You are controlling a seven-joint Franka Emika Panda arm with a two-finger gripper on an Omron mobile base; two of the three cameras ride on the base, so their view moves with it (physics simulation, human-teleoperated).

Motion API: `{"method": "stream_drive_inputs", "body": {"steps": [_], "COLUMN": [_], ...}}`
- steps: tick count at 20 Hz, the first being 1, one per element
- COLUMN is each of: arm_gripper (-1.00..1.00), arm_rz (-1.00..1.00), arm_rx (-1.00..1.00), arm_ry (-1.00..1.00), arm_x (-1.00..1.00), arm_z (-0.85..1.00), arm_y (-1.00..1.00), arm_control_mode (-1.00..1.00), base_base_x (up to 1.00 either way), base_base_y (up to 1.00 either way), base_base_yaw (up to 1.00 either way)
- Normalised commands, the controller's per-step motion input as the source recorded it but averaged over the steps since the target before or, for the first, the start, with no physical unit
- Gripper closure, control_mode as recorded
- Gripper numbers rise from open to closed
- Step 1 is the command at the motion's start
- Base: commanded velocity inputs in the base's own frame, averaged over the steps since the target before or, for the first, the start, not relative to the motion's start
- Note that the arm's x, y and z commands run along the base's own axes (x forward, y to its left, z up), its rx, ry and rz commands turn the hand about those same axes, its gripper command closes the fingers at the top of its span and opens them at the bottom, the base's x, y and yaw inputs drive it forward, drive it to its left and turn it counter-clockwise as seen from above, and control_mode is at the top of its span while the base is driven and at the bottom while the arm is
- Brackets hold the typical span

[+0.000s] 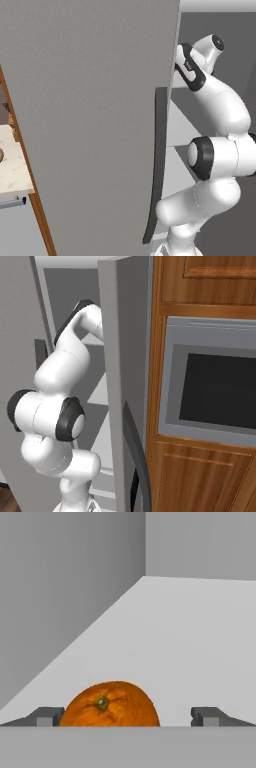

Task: Take the tangerine, steak, and potato from the freezer and place them in the bowl on the counter.

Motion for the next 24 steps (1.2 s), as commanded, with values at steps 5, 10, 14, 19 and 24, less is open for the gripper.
{"method": "stream_drive_inputs", "body": {"steps": [5,10,14,19,24], "arm_gripper": [1.0,1.0,1.0,1.0,1.0], "arm_rz": [0.0,0.0,0.0,-0.01,-0.1], "arm_rx": [0.0,0.0,0.0,0.0,0.0], "arm_ry": [0.0,0.0,0.0,-0.09,-0.06], "arm_x": [0.15,0.01,-0.18,-0.85,-1.0], "arm_z": [-0.15,-0.05,0.0,0.05,0.3], "arm_y": [0.07,0.0,0.0,0.0,-0.02], "arm_control_mode": [-1.0,-1.0,-1.0,-1.0,-1.0], "base_base_x": [0.0,0.0,0.0,0.0,0.0], "base_base_y": [0.0,0.0,0.0,0.0,0.0], "base_base_yaw": [0.0,0.0,0.0,0.0,0.0]}}
